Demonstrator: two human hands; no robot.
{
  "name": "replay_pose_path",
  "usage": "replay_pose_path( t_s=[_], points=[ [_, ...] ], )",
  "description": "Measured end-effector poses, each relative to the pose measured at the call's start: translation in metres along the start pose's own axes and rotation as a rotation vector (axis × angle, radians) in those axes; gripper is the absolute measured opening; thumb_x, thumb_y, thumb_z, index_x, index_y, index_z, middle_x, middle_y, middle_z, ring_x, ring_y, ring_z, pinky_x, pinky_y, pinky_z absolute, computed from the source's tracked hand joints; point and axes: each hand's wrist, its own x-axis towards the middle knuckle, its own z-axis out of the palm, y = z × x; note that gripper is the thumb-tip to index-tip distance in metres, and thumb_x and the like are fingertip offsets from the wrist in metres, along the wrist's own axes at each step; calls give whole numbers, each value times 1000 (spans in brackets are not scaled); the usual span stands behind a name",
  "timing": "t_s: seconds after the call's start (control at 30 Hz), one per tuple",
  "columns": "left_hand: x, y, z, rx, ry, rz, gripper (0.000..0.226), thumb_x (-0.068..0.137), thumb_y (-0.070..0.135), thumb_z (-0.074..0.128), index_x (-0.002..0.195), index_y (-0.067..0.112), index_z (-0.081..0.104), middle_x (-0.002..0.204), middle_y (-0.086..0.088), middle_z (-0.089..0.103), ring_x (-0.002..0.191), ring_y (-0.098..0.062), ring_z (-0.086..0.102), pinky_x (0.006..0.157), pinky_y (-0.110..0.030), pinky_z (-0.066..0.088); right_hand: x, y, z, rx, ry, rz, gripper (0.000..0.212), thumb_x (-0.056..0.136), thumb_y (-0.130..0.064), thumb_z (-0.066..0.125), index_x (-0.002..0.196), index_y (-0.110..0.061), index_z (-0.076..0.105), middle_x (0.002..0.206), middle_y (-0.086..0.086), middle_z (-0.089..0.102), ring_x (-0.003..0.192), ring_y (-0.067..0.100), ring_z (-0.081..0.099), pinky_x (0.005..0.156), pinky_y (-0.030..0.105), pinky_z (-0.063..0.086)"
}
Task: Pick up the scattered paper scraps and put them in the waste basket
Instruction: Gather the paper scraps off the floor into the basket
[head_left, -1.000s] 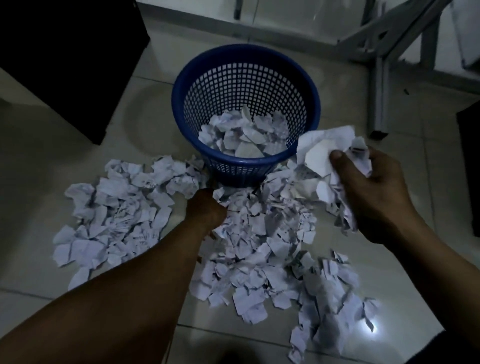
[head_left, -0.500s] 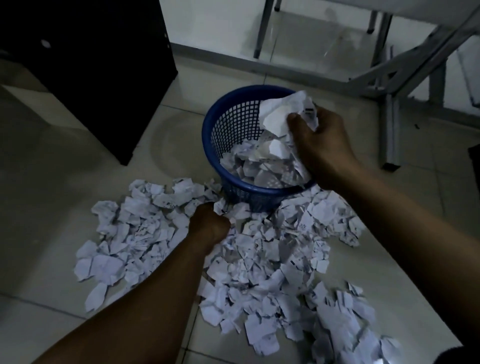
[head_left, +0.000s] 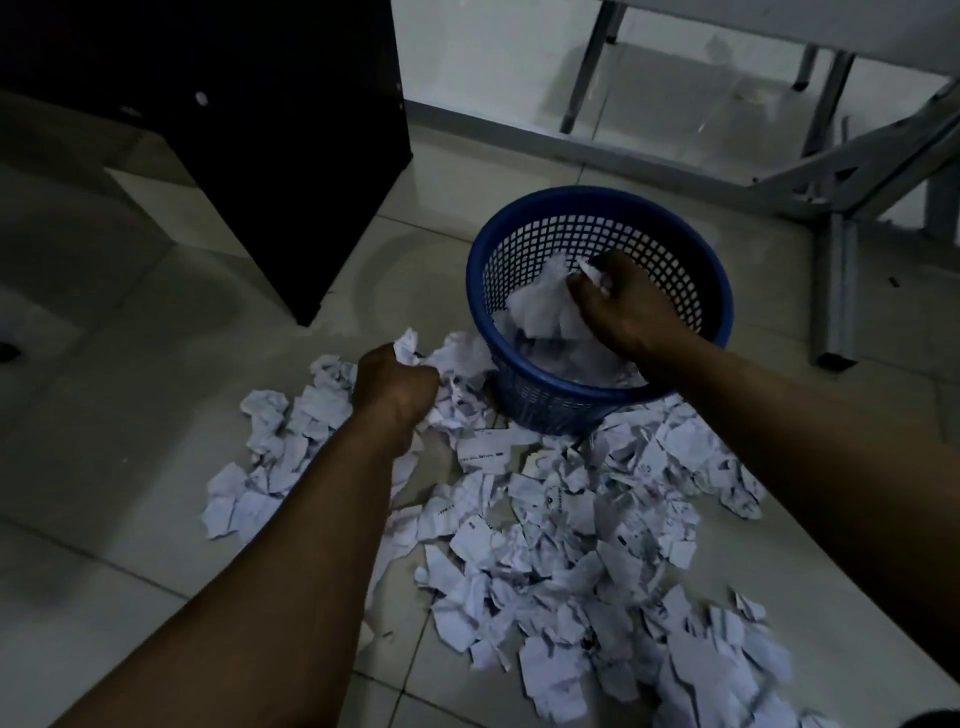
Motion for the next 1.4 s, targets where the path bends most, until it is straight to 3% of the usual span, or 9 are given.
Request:
replay_pose_path(
  t_s=[0.27, 0.43, 0.57, 0.77, 0.97, 1.17, 1.23, 1.3, 1.4],
  points=[
    [1, 51, -26, 24, 198, 176, 45, 86, 2, 56, 130, 5, 55, 130, -12, 59, 116, -29, 58, 100, -34, 48, -1, -3, -2, -17, -8, 22, 49, 99, -41, 41, 139, -14, 39, 144, 8, 45, 126, 26, 47, 97, 32, 41],
    [-13, 83, -24, 97, 276, 312, 33, 87, 7, 52, 120, 3, 59, 122, -14, 63, 108, -30, 61, 85, -32, 49, -6, -6, -6, -25, 48, 1, 46, 98, -40, 43, 132, -10, 50, 135, 9, 54, 122, 24, 51, 94, 30, 40],
    [-24, 103, -18, 120, 295, 469, 26, 89, 10, 53, 115, 6, 59, 114, -9, 64, 102, -25, 60, 76, -23, 41, -12, -7, -12, -9, 91, -26, 36, 97, -38, 46, 112, -10, 63, 113, 7, 66, 104, 21, 60, 84, 30, 46],
    [-34, 113, 14, 90, 97, 578, 10, 85, 11, 53, 90, 20, 56, 88, 2, 58, 84, -20, 60, 75, -23, 45, -23, -11, -25, 53, 187, -58, 30, 98, -33, 47, 102, -8, 64, 98, 7, 68, 91, 21, 62, 80, 37, 49],
    [-39, 103, 47, 110, -128, 483, 39, 83, 12, 55, 122, 17, 58, 116, -1, 66, 101, -23, 63, 91, -33, 52, -35, 1, -39, 64, 327, -53, 25, 96, -32, 51, 103, -12, 64, 91, -8, 60, 87, 6, 56, 74, 20, 44],
    [-35, 104, 65, 170, -267, 481, 47, 81, 22, 71, 124, 14, 54, 119, 0, 60, 106, -18, 57, 84, -22, 42, -44, 20, -50, 75, 508, -75, 20, 95, -28, 53, 96, -12, 64, 82, -15, 55, 76, -17, 52, 63, 1, 37],
    [-36, 106, 69, 209, -312, 463, 69, 75, 30, 77, 136, 16, 45, 131, 0, 54, 118, -19, 53, 93, -23, 41, -49, 31, -50, 97, 556, -34, 19, 95, -31, 52, 99, -15, 62, 84, -18, 53, 83, -15, 50, 69, 6, 41],
    [-37, 106, 72, 262, -359, 464, 89, 71, 37, 80, 145, 17, 34, 145, 1, 44, 127, -15, 46, 100, -22, 35, -54, 43, -47, 108, 586, 15, 21, 95, -35, 51, 103, -18, 61, 96, -11, 56, 94, -1, 50, 79, 25, 48],
    [-43, 106, 78, 344, -406, 510, 83, 73, 39, 78, 143, 17, 38, 147, 2, 43, 116, -5, 44, 91, -15, 30, -65, 63, -42, 131, 595, 87, 21, 96, -36, 48, 105, -21, 59, 103, -5, 59, 101, 9, 51, 83, 31, 47]
  ],
)
